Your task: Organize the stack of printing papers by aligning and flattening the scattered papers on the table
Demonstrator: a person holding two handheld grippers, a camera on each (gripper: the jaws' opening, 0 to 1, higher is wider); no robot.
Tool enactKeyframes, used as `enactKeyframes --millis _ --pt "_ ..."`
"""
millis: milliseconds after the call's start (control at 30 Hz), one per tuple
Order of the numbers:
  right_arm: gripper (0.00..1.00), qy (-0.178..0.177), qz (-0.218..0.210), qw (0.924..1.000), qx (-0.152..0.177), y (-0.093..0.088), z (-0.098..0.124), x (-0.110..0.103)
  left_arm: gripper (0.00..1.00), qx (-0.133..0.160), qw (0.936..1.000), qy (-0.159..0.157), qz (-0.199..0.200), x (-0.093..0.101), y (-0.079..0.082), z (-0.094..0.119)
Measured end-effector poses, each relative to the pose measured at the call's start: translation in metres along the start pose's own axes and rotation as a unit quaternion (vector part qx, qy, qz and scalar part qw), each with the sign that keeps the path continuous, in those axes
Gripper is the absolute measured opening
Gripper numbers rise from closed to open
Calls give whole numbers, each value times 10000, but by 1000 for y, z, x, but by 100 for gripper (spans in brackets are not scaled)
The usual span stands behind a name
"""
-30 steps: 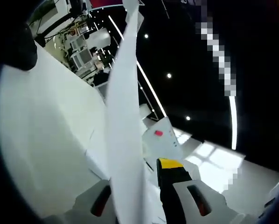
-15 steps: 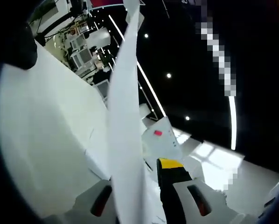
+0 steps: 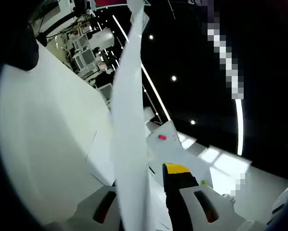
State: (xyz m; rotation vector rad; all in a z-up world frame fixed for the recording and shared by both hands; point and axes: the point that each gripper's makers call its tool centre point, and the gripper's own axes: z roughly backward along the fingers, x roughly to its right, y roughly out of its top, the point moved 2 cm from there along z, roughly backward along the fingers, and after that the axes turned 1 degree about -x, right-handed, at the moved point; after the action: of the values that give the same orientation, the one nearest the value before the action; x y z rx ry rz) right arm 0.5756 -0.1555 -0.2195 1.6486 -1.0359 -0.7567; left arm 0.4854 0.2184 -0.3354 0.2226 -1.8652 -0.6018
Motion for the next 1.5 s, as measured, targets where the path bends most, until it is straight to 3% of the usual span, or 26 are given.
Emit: enactKeyframes --millis 833,1500 --pt "0 689 -591 9958 145 9 -15 -59 22 -124 9999 -39 -17 4 -5 -2" --pt "0 972 -567 9932 287 22 -22 -88 22 -64 10000 -51 -4 0 -1 0"
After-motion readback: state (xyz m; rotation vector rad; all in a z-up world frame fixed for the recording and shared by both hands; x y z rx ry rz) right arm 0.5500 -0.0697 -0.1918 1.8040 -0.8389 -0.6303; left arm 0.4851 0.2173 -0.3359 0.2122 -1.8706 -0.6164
